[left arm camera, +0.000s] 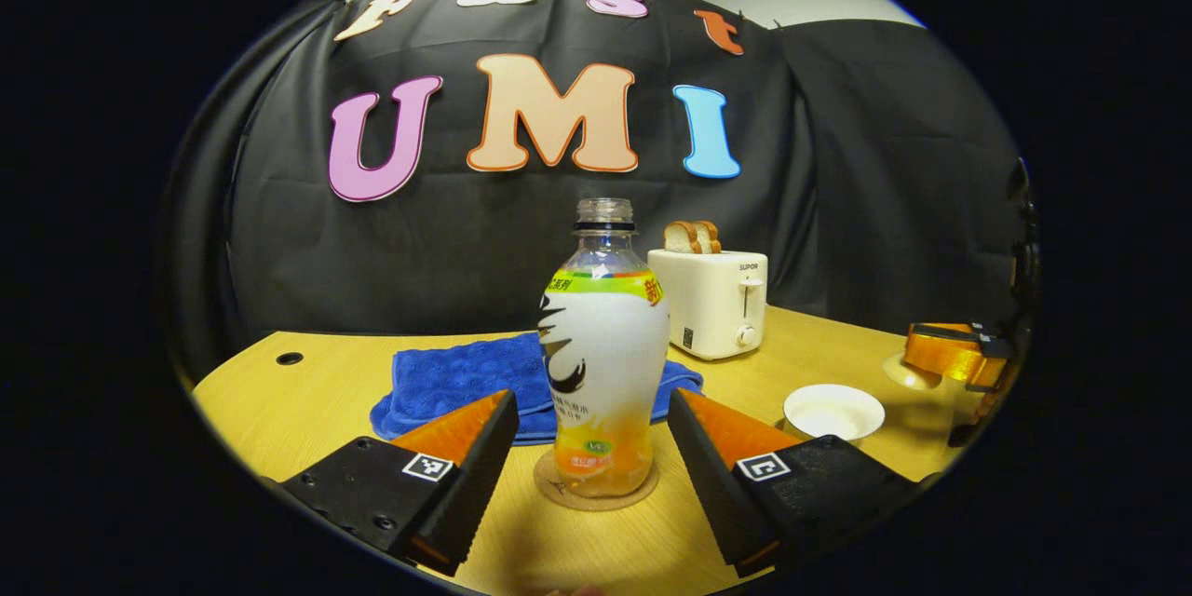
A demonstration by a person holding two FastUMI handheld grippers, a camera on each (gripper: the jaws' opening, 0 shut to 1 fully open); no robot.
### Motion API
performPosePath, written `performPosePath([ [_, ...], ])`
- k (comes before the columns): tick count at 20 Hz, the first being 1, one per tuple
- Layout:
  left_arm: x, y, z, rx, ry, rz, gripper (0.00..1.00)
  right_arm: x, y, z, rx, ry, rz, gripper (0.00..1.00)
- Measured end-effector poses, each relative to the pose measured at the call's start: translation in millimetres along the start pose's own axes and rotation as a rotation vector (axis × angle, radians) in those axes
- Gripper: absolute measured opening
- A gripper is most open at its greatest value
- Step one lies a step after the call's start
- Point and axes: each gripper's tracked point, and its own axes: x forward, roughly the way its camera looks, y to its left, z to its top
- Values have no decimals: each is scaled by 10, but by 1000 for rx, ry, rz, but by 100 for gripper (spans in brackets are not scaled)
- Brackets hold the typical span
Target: Open the teacup lid with one hand, grasp the water bottle and pour water into the teacup with the other hand; after pouring, place the water bottle on the coaster and then close the teacup lid.
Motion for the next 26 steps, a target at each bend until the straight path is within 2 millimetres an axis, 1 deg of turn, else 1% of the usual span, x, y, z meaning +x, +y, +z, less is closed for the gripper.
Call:
performPosePath([
  [3, -159, 65, -77, 9, -3, 22, 94, 96, 124, 1, 1, 1, 39, 32],
  [5, -247, 142, -65, 12, -8, 42, 94, 160, 209, -2, 1, 2, 61, 32],
  [6, -280, 160, -94, 14, -4, 44, 94, 195, 258, -7, 1, 2, 72, 32],
  [7, -279, 174, -70, 18, -10, 45, 94, 233, 307, -10, 2, 2, 85, 33],
  [9, -363, 257, -70, 15, -19, 66, 94, 310, 426, -10, 3, 3, 115, 32],
  [11, -463, 332, -22, 8, -46, 93, 94, 374, 552, -19, 2, 6, 148, 32],
  [13, -540, 426, 12, 7, -68, 133, 94, 425, 648, -29, 3, 8, 172, 32],
  [14, -575, 457, -4, 8, -68, 150, 94, 446, 686, -29, 3, 10, 180, 32],
  [16, -666, 520, 2, 7, -73, 181, 94, 474, 734, -47, 1, 20, 195, 32],
  [18, -772, 621, 13, 10, -83, 226, 94, 498, 741, -78, -2, 38, 199, 32],
  [22, -907, 773, 6, 10, -84, 309, 94, 514, 771, -163, -12, 92, 208, 32],
  [26, -960, 858, 7, 11, -84, 357, 94, 542, 757, -210, -12, 124, 199, 32],
])
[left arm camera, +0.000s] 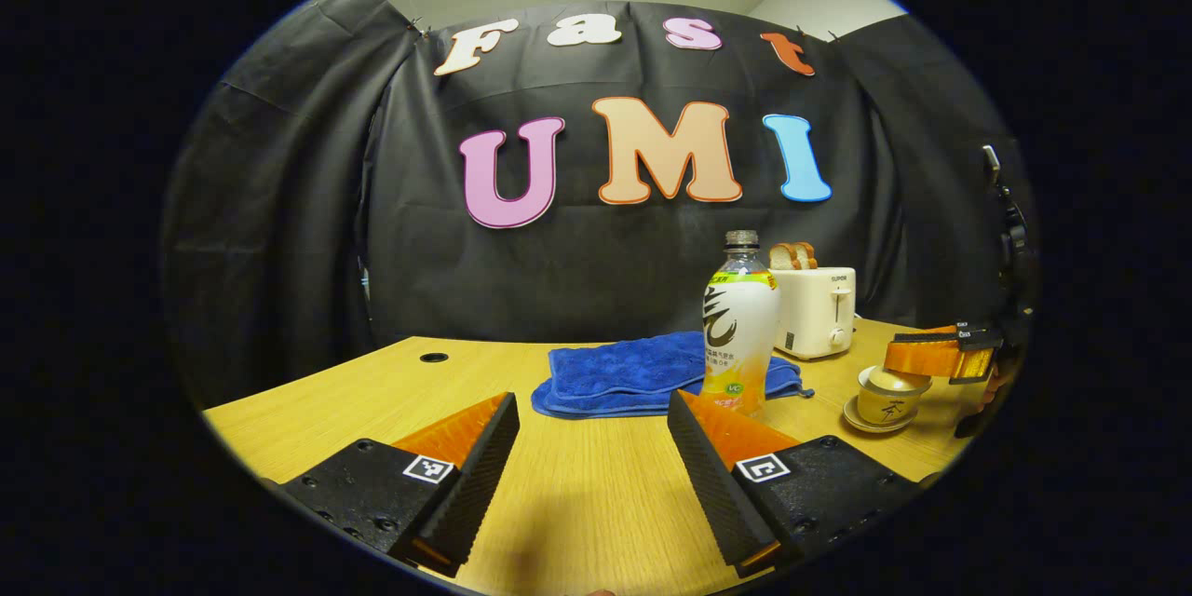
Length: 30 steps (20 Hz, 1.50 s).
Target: Open the teacup lid with one hand, grasp the water bottle and pour water into the teacup with the other hand; after pouring, place the water bottle on the coaster and then close the teacup lid.
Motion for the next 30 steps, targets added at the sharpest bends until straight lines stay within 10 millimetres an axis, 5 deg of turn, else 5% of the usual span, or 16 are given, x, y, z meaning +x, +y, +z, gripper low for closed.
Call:
performPosePath([
  [7, -12, 8, 10, 0, 1, 8, 94, 15, -3, -32, -6, 28, -10, 34],
  [10, -14, 13, 8, 0, 2, 8, 94, -1, -16, -38, -5, 28, -16, 48],
  [16, -10, 14, 13, 0, 3, 7, 94, -95, -55, 67, 2, -45, -32, 95],
  [30, -21, 99, 19, 2, 3, 49, 93, -607, -488, 140, 12, -128, -196, 100],
])
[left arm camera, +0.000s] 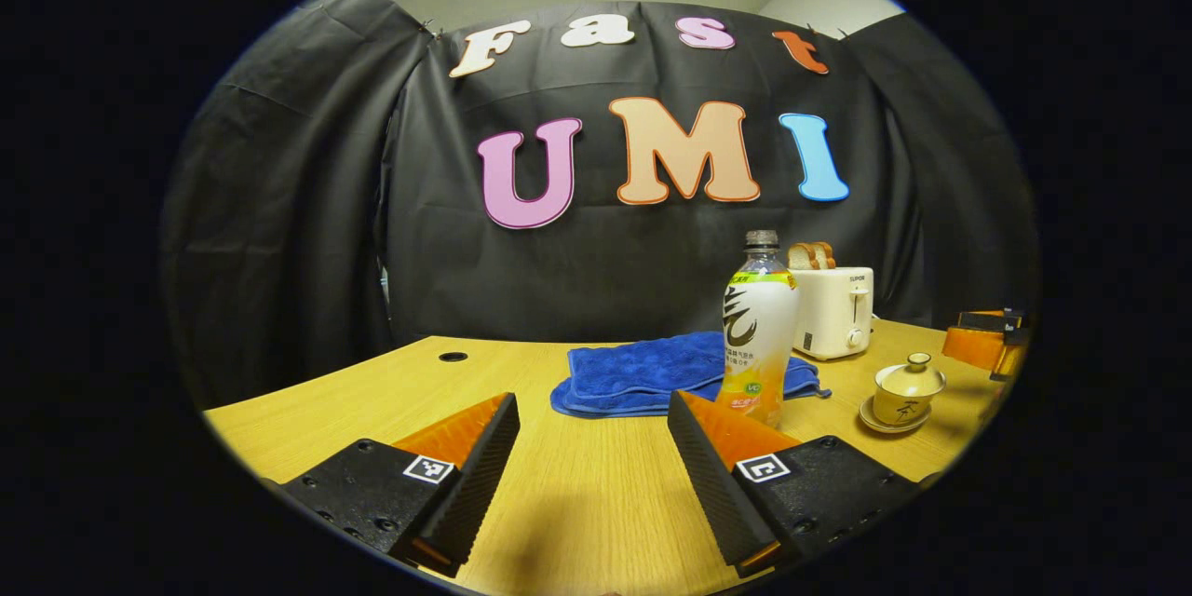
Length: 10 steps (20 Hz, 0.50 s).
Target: Open the teacup lid with one hand, grasp the water bottle and pour water into the teacup with the other hand; after pouring, place the water bottle on the coaster and then close the teacup lid.
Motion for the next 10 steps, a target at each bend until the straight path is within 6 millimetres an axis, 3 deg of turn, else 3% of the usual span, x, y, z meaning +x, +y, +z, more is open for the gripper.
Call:
performPosePath([
  [5, -12, 56, -9, 1, 1, 27, 94, -122, -454, 26, -1, -8, -163, 100],
  [10, -37, 108, -7, 2, 1, 63, 94, -161, -626, 31, -4, -11, -248, 100],
])
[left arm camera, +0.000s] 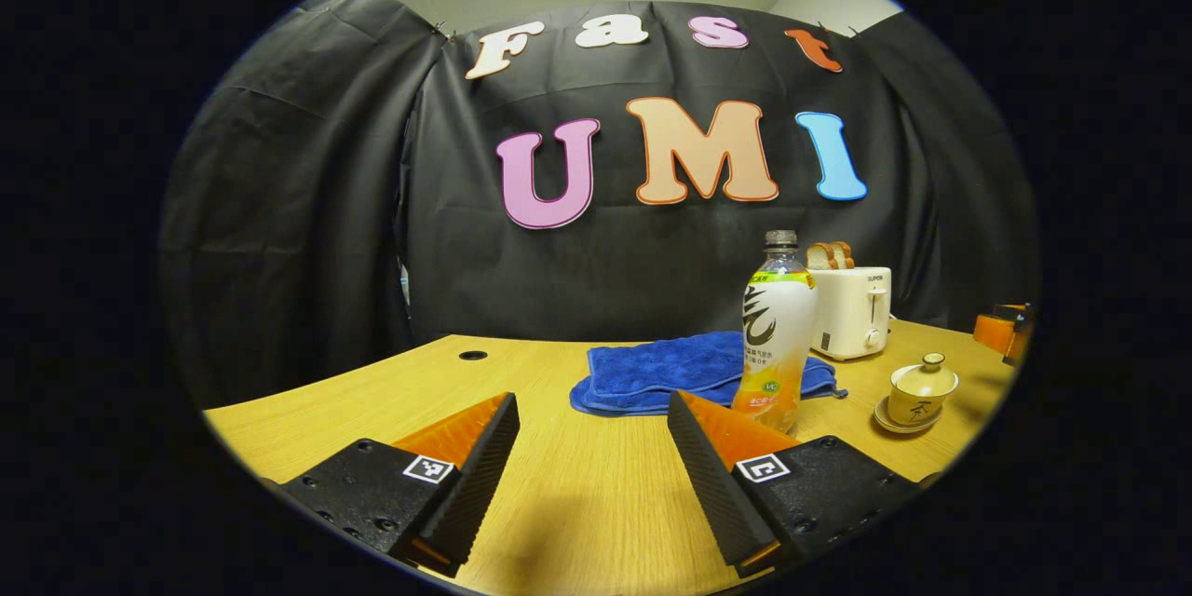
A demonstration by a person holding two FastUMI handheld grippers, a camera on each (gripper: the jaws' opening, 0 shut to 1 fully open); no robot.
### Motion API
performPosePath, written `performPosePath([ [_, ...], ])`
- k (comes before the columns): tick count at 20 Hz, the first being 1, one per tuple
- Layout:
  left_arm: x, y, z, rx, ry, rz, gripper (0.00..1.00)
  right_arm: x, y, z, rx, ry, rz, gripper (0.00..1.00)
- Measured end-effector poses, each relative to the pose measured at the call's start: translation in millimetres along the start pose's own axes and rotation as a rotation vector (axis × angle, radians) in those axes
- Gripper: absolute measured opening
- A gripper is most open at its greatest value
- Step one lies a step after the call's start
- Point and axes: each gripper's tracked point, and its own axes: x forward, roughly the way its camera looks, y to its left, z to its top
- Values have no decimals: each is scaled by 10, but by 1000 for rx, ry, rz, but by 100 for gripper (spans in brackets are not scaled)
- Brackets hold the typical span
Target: Open the teacup lid with one hand, grasp the water bottle and pour water into the teacup with the other hand; after pouring, place the water bottle on the coaster and then close the teacup lid.
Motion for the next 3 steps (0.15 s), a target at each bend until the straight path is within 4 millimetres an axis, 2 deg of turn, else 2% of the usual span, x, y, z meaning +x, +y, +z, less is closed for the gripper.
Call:
performPosePath([
  [3, 4, 10, 0, 0, 0, 5, 93, 13, -56, 2, 0, -1, -27, 100],
])
